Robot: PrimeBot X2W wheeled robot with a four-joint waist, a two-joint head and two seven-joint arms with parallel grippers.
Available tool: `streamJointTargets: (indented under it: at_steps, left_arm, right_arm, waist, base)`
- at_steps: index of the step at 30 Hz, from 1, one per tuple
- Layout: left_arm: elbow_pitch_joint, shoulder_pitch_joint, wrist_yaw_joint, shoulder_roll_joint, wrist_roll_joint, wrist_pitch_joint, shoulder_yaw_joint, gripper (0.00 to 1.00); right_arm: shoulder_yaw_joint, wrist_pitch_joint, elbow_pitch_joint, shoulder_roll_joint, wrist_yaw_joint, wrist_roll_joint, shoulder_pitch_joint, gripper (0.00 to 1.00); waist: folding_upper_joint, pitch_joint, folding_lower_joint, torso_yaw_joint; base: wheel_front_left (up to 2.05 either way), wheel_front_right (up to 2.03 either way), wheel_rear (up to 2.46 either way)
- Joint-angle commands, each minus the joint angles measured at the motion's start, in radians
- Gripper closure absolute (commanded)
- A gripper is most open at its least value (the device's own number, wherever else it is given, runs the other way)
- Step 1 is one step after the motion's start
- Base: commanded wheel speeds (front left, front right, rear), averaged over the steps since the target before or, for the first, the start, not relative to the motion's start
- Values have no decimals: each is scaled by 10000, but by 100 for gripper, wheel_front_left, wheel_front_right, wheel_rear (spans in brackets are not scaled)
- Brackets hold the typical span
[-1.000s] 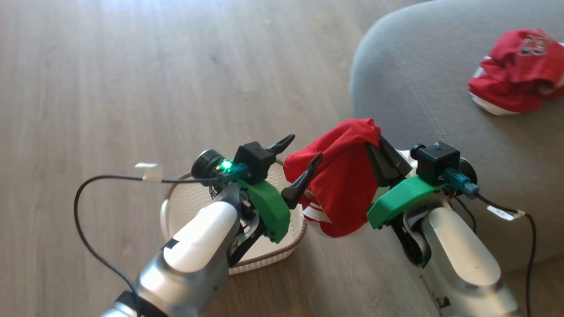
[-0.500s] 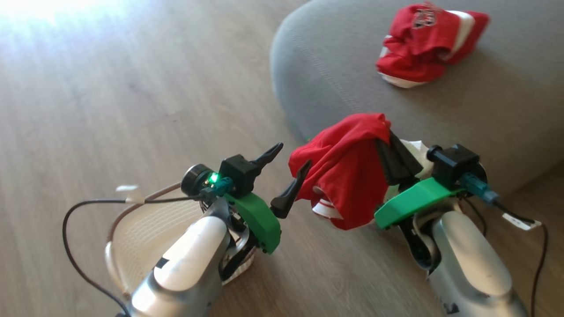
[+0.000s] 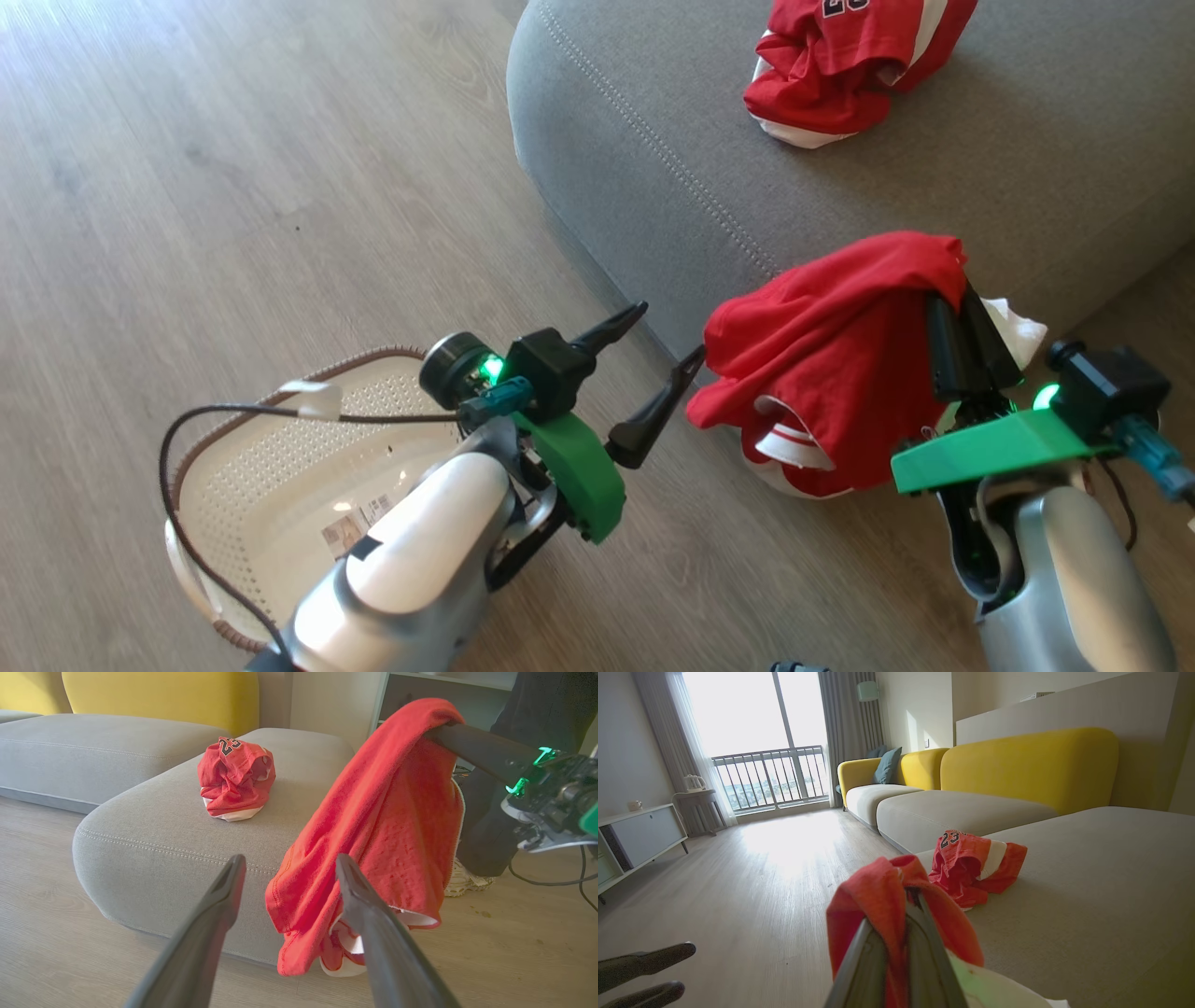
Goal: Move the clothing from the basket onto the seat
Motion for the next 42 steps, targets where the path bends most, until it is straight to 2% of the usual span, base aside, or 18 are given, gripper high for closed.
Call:
streamJointTargets:
  at_steps: [1,10,20,28,35,42]
  left_arm:
    - [-417,-444,-11,233,-94,-95,334,0]
    - [-1079,-90,-12,853,-177,-95,445,0]
    - [-1532,151,-13,1315,-36,-95,490,0]
    - [-2034,367,-13,1693,164,-95,582,0]
    - [-2295,159,-13,1988,150,-95,150,0]
    - [-2351,-130,-13,2242,61,-95,-137,0]
  right_arm:
    - [179,-67,-535,113,-2,-112,-97,100]
    - [102,-67,-954,140,-2,98,149,100]
    - [-421,-67,-701,112,-2,-715,-1254,100]
    - [-403,-67,-1,-1183,-2,-1457,-3443,100]
    - [-640,-67,645,-2207,-2,-1889,-5128,100]
    - [-728,130,1581,-3411,-2,-2794,-7137,100]
  waist:
    - [0,61,0,2]
    - [0,457,0,1]
    - [0,999,0,3]
    - [0,1688,0,35]
    - [0,2451,0,597]
    - [0,3162,0,1198]
  base:
    - [0,0,0]
    - [0,0,0]
    - [0,0,0]
    - [0,0,0]
    - [0,0,0]
    - [0,0,0]
